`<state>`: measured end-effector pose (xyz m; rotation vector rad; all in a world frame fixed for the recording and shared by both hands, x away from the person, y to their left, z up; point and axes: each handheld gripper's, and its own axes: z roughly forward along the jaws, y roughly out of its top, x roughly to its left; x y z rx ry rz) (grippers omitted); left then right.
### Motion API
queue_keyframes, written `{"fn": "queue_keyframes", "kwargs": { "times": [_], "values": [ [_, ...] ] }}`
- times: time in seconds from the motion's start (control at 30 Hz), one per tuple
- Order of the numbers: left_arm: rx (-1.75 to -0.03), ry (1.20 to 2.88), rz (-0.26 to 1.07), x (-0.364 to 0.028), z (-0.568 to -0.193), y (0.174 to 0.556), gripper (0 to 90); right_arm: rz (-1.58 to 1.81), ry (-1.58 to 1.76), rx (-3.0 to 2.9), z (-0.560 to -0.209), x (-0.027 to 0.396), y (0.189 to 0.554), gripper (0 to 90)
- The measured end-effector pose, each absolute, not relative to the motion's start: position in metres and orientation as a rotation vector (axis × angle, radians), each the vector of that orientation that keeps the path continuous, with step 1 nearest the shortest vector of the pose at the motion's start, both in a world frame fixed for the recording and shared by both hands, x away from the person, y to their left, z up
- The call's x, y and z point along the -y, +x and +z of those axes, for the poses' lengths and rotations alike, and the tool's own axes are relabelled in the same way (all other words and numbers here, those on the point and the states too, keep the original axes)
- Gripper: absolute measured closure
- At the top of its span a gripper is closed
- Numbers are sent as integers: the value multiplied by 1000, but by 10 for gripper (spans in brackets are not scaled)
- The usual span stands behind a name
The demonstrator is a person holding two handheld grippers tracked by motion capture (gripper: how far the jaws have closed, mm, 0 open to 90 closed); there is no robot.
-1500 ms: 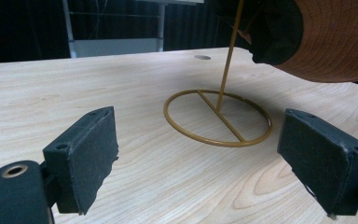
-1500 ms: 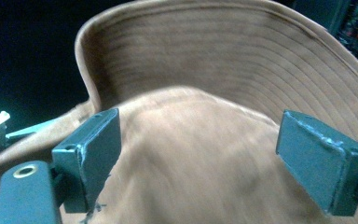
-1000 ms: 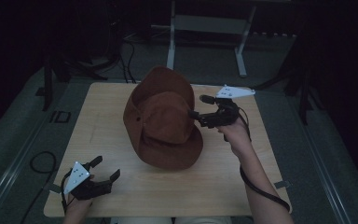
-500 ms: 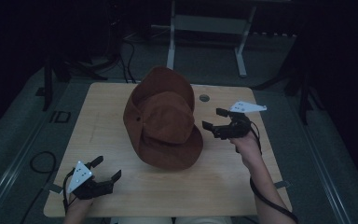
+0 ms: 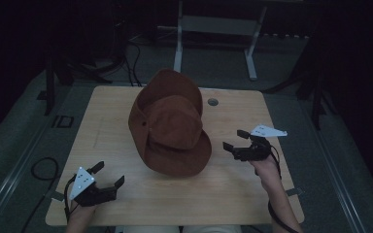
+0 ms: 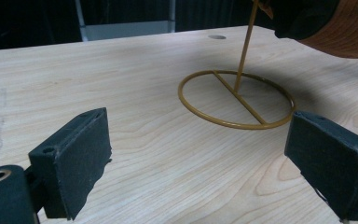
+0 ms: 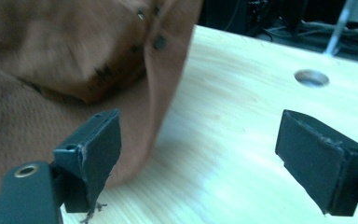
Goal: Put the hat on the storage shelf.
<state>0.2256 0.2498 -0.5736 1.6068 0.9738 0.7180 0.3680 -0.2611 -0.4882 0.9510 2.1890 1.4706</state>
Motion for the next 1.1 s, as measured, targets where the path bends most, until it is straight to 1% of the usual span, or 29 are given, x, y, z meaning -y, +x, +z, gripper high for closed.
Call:
{"fn": "queue_keyframes", "kwargs": {
  "times": [0.27, 0.73, 1.1],
  "values": [
    [-972, 1609, 715, -250, -574, 226, 77, 1450, 1003, -2196, -520, 289, 355, 143],
    [-984, 1609, 716, -250, -575, 226, 78, 1348, 1074, -2245, -563, 316, 330, 143],
    [-985, 1609, 726, -252, -575, 223, 77, 1265, 1098, -2060, -565, 333, 315, 143]
  ]
}}
